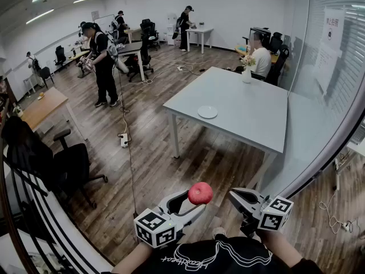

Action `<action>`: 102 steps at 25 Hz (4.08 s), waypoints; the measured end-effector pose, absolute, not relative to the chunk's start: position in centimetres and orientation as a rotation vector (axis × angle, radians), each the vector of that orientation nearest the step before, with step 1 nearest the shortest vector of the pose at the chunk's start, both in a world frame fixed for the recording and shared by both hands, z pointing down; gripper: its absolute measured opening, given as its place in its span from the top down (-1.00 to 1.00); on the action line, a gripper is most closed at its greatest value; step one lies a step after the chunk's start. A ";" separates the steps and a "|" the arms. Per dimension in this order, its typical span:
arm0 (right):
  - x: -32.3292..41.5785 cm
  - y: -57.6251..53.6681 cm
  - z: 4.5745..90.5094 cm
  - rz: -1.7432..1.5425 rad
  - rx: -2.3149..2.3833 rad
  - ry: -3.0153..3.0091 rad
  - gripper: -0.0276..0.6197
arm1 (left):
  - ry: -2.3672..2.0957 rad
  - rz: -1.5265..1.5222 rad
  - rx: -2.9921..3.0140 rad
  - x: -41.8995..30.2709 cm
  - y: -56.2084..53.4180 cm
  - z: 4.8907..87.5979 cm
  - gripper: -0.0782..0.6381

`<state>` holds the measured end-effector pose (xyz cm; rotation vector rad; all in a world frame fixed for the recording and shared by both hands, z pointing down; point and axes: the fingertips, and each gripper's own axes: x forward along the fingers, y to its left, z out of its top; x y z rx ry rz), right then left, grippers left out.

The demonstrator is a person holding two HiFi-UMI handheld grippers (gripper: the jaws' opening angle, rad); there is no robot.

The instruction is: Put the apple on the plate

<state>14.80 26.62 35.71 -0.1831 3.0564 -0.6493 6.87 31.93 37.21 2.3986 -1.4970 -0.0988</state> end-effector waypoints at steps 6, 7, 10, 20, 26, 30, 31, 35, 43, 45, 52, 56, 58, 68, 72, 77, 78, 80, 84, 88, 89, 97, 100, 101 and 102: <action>13.0 28.4 34.3 -0.620 -0.135 3.054 0.90 | -1.525 -0.102 2.401 5.5 34.1 36.2 -0.03; 12.7 28.8 34.3 -0.609 -0.126 3.057 0.90 | -1.530 -0.105 2.401 5.2 34.3 36.2 -0.03; 12.0 29.7 34.5 -0.591 -0.114 3.076 0.90 | -1.528 -0.114 2.405 4.7 35.0 36.2 -0.03; 10.4 28.5 37.0 -0.670 -0.127 3.121 0.90 | -1.494 -0.152 2.352 3.0 33.5 38.8 -0.03; 9.2 24.7 39.4 -0.748 -0.147 3.104 0.90 | -1.471 -0.145 2.330 1.8 29.7 40.7 -0.03; 9.2 20.3 40.8 -0.805 -0.158 3.076 0.90 | -1.447 -0.101 2.332 2.0 25.4 41.6 -0.03; 9.2 19.1 41.1 -0.818 -0.163 3.074 0.90 | -1.444 -0.092 2.328 1.8 24.1 41.8 -0.03; 8.3 12.5 41.9 -0.840 -0.230 3.068 0.90 | -1.428 -0.088 2.317 0.1 17.6 42.1 -0.03; 5.1 0.2 44.1 -0.877 -0.239 3.059 0.90 | -1.402 0.004 2.333 -2.8 4.0 43.2 -0.03; 4.2 -1.8 43.7 -0.861 -0.226 3.055 0.90 | -1.401 0.021 2.350 -3.4 1.5 42.8 -0.03; 3.0 -6.3 43.1 -0.794 -0.274 3.057 0.90 | -1.407 0.047 2.406 -4.1 -3.4 42.2 -0.03; 3.0 -8.0 42.9 -0.779 -0.345 3.037 0.90 | -1.371 0.057 2.434 -4.5 -4.9 42.2 -0.03; 2.8 -8.8 43.1 -0.779 -0.375 3.030 0.90 | -1.354 0.060 2.446 -4.8 -5.8 42.3 -0.03; 0.5 -14.8 42.5 -0.773 -0.521 2.994 0.90 | -1.266 0.119 2.508 -7.5 -12.9 42.1 -0.03; -1.5 -18.1 42.7 -0.803 -0.564 2.970 0.90 | -1.233 0.155 2.503 -9.7 -16.5 43.1 -0.03; -4.5 -22.2 44.0 -0.850 -0.603 2.945 0.90 | -1.213 0.188 2.496 -13.0 -21.5 44.9 -0.03; -5.0 -22.9 44.3 -0.857 -0.610 2.943 0.90 | -1.211 0.194 2.498 -13.6 -22.4 45.2 -0.03; -5.7 -24.3 44.9 -0.872 -0.623 2.939 0.90 | -1.210 0.209 2.505 -14.4 -24.2 45.8 -0.03; -6.2 -26.8 46.0 -0.904 -0.651 2.920 0.90 | -1.207 0.244 2.512 -15.4 -27.5 47.5 -0.03; -6.0 -29.0 47.1 -0.936 -0.701 2.918 0.90 | -1.207 0.234 2.512 -16.5 -30.3 48.9 -0.03; -5.9 -29.5 47.3 -0.945 -0.715 2.919 0.90 | -1.216 0.236 2.517 -16.8 -31.0 49.2 -0.03; -5.4 -32.0 49.7 -0.991 -0.808 2.914 0.90 | -1.310 0.296 2.489 -19.1 -34.5 53.7 -0.03; -5.5 -32.9 51.3 -1.032 -0.833 2.917 0.90 | -1.319 0.322 2.473 -19.5 -35.8 56.0 -0.03; -5.6 -33.2 51.8 -1.051 -0.833 2.917 0.90 | -1.323 0.333 2.469 -19.7 -36.2 56.7 -0.03; -5.8 -33.3 52.3 -1.067 -0.832 2.919 0.90 | -1.328 0.344 2.466 -19.8 -36.7 57.3 -0.03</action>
